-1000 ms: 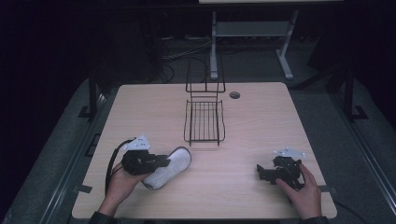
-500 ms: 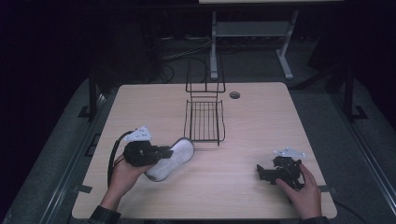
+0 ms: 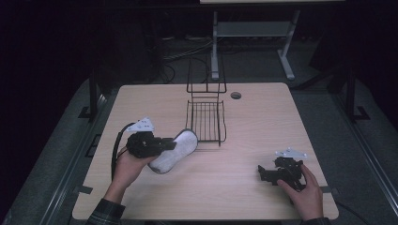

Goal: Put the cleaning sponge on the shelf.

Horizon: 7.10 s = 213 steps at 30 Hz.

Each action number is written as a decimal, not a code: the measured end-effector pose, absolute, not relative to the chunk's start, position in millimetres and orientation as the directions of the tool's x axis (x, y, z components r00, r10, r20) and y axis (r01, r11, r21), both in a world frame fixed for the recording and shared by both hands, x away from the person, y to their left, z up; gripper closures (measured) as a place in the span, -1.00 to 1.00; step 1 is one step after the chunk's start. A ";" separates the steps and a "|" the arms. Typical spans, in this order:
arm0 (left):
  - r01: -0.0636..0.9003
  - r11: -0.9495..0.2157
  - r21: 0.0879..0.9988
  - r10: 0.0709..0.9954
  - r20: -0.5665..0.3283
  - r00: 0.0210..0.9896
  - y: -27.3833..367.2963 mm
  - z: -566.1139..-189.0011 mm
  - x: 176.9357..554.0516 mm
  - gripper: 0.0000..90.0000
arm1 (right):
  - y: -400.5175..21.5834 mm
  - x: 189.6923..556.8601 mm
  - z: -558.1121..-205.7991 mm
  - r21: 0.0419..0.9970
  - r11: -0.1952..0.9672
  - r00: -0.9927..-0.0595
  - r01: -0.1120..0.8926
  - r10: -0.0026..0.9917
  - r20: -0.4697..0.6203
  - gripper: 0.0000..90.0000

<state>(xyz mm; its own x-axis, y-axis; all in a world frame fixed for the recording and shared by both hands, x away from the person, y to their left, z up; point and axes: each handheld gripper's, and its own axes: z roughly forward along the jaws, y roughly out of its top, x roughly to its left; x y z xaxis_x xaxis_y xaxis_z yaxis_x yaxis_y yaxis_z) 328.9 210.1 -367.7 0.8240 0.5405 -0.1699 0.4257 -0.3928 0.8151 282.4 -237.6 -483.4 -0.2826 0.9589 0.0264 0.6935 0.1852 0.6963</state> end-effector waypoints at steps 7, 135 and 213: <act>0.426 -0.384 0.819 0.543 -0.172 0.822 208.5 -365.2 337.8 0.70 | -237.6 282.4 -483.4 0.696 0.186 -0.283 0.693 0.959 0.026 -1.00; 0.536 -0.346 0.770 0.672 -0.195 0.714 148.7 -408.2 505.6 0.31 | -237.8 282.4 -483.4 0.696 0.187 -0.284 0.693 0.958 0.026 -1.00; 0.474 -0.479 0.738 0.594 -0.125 0.795 148.4 -407.6 424.7 -0.50 | -237.7 282.3 -483.4 0.696 0.187 -0.284 0.694 0.959 0.026 -1.00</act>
<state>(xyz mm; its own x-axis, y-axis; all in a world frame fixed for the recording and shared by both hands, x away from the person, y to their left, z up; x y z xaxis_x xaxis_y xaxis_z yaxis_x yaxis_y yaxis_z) 424.7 148.4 -407.6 0.7945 0.5943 -0.1245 0.4743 -0.4794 0.7383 282.3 -237.7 -483.4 -0.2838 0.9585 0.0259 0.6936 0.1866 0.6958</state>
